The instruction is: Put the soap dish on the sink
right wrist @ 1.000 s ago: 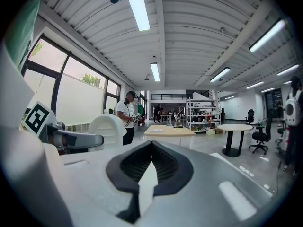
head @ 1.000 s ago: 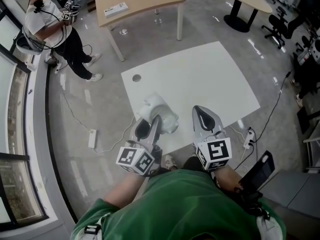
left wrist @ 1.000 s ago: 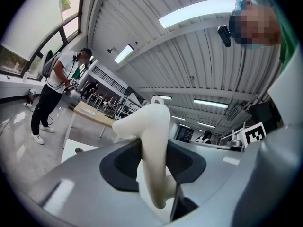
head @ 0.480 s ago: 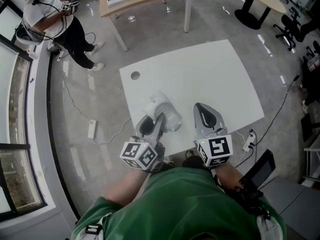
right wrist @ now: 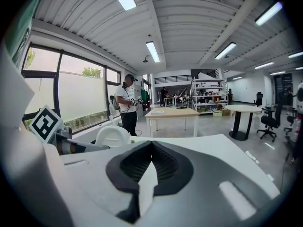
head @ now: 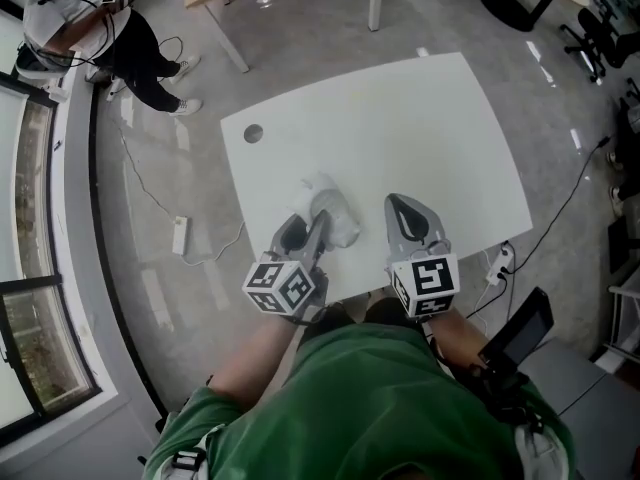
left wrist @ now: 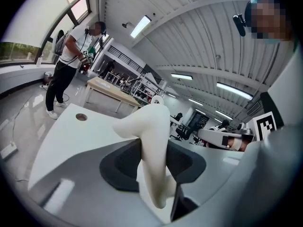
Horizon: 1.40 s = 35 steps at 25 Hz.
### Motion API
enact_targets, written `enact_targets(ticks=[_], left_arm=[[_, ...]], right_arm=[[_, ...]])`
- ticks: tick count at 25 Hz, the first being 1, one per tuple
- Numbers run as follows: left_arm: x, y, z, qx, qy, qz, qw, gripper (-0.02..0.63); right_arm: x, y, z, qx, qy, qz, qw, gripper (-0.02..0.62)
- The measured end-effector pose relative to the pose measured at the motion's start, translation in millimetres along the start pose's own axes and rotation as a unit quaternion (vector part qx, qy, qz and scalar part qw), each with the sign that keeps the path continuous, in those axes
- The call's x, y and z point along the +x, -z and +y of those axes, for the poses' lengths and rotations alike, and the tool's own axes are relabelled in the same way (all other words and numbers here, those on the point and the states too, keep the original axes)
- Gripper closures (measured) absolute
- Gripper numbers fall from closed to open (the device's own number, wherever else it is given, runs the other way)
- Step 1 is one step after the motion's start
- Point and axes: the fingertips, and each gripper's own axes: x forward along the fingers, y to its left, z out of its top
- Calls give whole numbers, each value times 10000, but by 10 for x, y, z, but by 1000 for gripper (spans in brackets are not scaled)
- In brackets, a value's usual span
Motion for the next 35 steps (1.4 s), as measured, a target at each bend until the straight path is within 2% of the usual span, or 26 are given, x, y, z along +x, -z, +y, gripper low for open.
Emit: enact_targets(ticks=[7,15,23,29,35], left_arm=[[381,377,115,-160,-108,606,9980,456],[698,738,329,-478,-254,1250,9907,456],[838,918,479,-882,-310,1510,9841,456],[841,1042,558,-1033,-409,1708,9790,456],[822,1095,619,-924,-670,1917,9748,435]], right_arm=[[109,235,-152,179,-91,276,9994,594],[218,438,-311,311,-95,521,9981,594],[321,583,-393,401,-131,695,9967,594],[351,657,-431,450,-159,758,9960,593],[343,653,-464,490,-181,745,9959,593]])
